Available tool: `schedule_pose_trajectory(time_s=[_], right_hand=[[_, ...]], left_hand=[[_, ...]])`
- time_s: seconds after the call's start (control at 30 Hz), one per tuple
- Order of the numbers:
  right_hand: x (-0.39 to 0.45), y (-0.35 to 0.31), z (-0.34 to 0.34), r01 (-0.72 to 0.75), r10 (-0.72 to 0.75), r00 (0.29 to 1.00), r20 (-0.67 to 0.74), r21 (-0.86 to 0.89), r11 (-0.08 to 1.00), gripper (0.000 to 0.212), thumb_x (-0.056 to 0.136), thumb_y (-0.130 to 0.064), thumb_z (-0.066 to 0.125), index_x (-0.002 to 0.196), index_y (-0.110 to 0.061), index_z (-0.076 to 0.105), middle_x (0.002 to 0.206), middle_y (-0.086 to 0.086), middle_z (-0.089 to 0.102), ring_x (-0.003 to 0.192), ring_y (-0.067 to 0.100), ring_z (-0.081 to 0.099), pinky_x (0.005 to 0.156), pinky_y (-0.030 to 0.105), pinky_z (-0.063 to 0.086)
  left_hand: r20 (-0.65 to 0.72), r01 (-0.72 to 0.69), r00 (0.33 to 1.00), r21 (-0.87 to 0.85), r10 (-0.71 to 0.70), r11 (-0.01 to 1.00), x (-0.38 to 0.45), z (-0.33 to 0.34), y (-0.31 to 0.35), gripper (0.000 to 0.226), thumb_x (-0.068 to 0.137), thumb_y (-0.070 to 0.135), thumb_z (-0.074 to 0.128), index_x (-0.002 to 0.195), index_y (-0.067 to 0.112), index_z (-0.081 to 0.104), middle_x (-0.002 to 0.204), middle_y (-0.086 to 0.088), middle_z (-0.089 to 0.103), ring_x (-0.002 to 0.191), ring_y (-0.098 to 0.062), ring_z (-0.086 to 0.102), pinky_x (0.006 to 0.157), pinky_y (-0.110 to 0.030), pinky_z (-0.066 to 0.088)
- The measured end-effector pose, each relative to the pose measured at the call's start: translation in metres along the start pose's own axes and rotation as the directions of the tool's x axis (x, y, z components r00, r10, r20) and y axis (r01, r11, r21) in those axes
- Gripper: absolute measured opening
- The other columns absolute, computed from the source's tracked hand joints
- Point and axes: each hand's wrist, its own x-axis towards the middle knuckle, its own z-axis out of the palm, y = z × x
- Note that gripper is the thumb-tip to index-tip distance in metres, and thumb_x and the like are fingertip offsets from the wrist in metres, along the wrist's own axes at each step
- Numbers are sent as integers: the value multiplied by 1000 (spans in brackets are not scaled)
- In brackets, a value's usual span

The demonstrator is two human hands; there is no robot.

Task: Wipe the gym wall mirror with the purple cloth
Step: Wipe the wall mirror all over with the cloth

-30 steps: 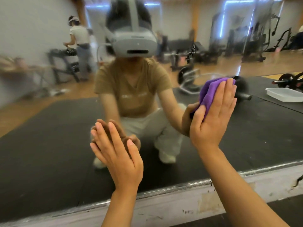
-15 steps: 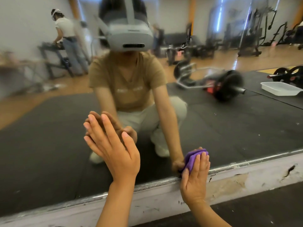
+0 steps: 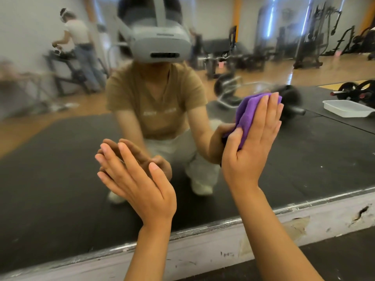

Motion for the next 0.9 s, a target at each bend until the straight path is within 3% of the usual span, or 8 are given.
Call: schedule_pose_trajectory(time_s=[0.17, 0.33, 0.5, 0.63, 0.73, 0.9], right_hand=[[-42, 22, -2, -25, 22, 997, -70, -37, 999, 60, 95, -10, 42, 150, 11, 31, 160, 23, 25, 153, 31, 16, 125, 46, 14], [-139, 56, -15, -58, 69, 988, 135, -84, 995, 68, 99, -20, 37, 161, -14, 9, 170, -5, 2, 156, 22, 5, 127, 39, 5], [-197, 87, -40, -98, 151, 932, 328, -173, 980, 61, 109, -44, 21, 162, -23, -1, 170, -8, -2, 156, 16, 1, 126, 33, 1], [-198, 79, -36, -196, 229, 928, 293, -137, 971, 73, 100, -28, 36, 162, -29, -4, 169, -11, -6, 156, 14, -3, 125, 32, 0], [-164, 66, -27, -188, 204, 951, 231, -86, 978, 75, 97, -20, 35, 162, -25, -2, 169, -10, -6, 156, 17, -2, 126, 35, -1], [-67, 37, -15, -15, 20, 993, 115, -51, 999, 64, 97, -18, 37, 155, 3, 20, 166, 7, 12, 156, 22, 5, 127, 40, 6]], left_hand=[[-16, -17, 1000, 22, 18, 1000, -2, 3, -4, 59, 101, 18, 36, 154, -4, 23, 159, -33, 17, 150, -47, 9, 123, -54, 0], [-39, -10, 999, 13, 11, 1000, -1, 6, -3, 58, 101, 19, 35, 153, -6, 25, 158, -35, 20, 148, -49, 11, 123, -54, 0], [-32, -2, 999, 5, 2, 1000, 0, 4, -3, 58, 101, 18, 37, 153, -6, 26, 158, -35, 20, 149, -48, 12, 123, -54, 1], [-14, 5, 1000, -11, -5, 1000, 0, 3, -1, 59, 100, 18, 38, 153, -5, 26, 159, -33, 19, 150, -47, 11, 123, -53, 0], [-14, 6, 1000, -15, -6, 1000, 1, 3, -1, 59, 100, 18, 37, 153, -5, 26, 159, -33, 19, 150, -46, 11, 123, -52, -1], [-21, -3, 1000, -3, 3, 1000, 0, 3, -2, 58, 101, 19, 36, 153, -6, 26, 159, -34, 19, 149, -48, 11, 123, -54, 0]])
